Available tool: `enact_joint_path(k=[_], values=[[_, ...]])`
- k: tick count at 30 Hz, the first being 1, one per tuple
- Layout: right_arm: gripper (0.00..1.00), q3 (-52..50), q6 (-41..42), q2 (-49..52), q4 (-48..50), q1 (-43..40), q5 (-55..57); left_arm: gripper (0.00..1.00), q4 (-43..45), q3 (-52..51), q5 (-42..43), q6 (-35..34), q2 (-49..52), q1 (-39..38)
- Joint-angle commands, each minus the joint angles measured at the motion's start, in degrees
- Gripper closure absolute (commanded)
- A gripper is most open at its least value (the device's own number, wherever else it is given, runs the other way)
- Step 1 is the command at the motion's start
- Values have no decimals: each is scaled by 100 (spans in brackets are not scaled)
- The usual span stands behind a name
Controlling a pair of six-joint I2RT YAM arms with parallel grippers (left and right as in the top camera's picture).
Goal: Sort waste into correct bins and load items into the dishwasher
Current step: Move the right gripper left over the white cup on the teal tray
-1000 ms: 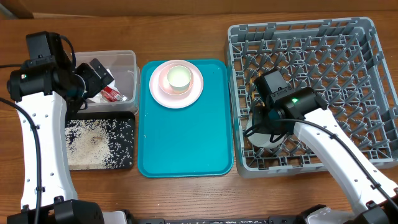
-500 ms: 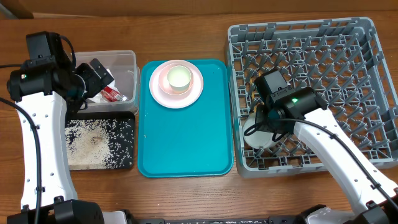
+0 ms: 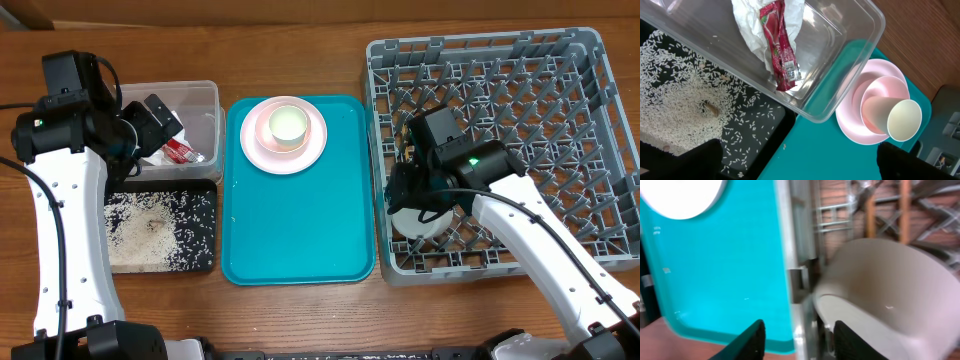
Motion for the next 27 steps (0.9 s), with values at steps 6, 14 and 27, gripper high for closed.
enact_joint_path(k=[6,14,27], values=[[58,173,-269,-9,-50,28,-446,0,9,81,-2,-57,-96,-13],[57,1438,-684,37,-586,28,-428,0,9,81,-2,-57,-96,-13],[57,4826,-1596,2253,-1368,669,391,0,9,81,-2,-57,-96,-13]])
